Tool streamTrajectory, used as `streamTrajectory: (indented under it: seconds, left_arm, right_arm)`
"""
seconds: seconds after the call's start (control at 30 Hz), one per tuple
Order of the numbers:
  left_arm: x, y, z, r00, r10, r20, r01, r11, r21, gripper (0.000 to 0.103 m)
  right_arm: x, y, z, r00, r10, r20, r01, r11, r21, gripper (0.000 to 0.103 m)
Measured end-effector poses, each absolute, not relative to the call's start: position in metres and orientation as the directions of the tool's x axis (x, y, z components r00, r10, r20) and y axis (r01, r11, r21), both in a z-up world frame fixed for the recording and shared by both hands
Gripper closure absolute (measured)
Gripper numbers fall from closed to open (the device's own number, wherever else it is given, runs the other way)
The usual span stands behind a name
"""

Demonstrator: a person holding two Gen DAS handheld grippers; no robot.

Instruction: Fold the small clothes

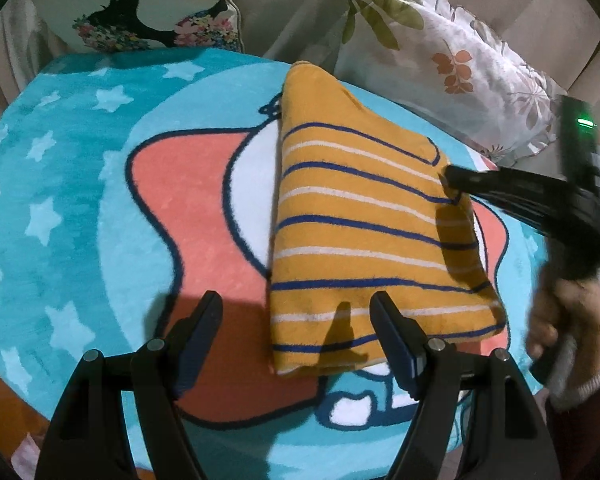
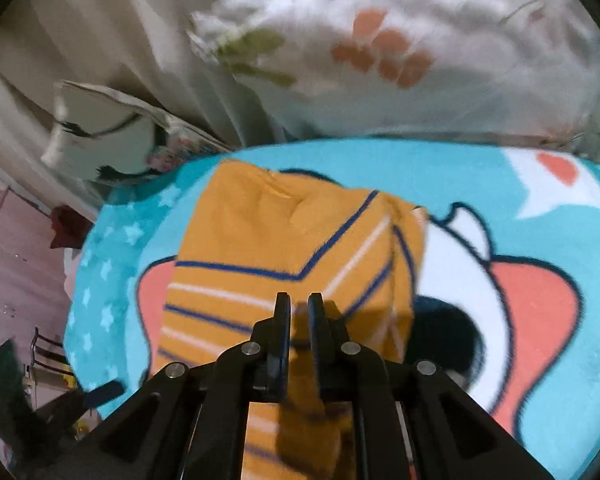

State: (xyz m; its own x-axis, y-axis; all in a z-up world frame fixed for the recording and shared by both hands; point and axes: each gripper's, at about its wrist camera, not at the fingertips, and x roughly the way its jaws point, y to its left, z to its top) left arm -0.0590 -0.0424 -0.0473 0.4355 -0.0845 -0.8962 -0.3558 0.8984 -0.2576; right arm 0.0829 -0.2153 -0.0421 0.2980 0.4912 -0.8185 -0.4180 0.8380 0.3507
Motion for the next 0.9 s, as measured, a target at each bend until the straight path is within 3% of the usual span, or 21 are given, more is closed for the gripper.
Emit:
streamTrajectory:
  seconds: [0.13, 0.37, 0.6, 0.7, 0.9]
  left_arm:
    - [-0.068, -0.038, -0.043, 0.433, -0.039, -0.900, -0.374, 0.901, -0.219, 0.028]
    - [-0.071, -0.033, -0.042, 0.422, -0.007, -0.906, -0.397, 0.897, -0.192, 0.028]
    - [-0.059, -0.061, -0.045, 0.404, -0.011, -0.915, -0.334, 0.929, -0.159, 0.028]
    - [-0.055, -0.075, -0.045, 0.398, -0.021, -0.917, -0.300, 0.942, -0.152, 0.028]
    - [-0.055, -0.096, -0.045, 0.392, -0.030, -0.920, -0.250, 0.958, -0.138, 0.028]
  right_arm:
    - [0.102, -0.208, -0.071, 0.309, 0.334, -0.891, -0.377, 0.903, 0.207, 0.093]
    - [0.100, -0.235, -0.063, 0.317, 0.307, -0.898, -0.310, 0.928, 0.208, 0.091]
    - [0.037, -0.245, -0.032, 0.330, 0.459, -0.825, -0.423, 0.853, 0.306, 0.078]
    - [0.017, -0.242, -0.046, 0.299, 0.460, -0.836, -0.459, 0.837, 0.297, 0.073]
    - [0.000, -0.279, -0.087, 0.233, 0.429, -0.873, -0.359, 0.872, 0.333, 0.074]
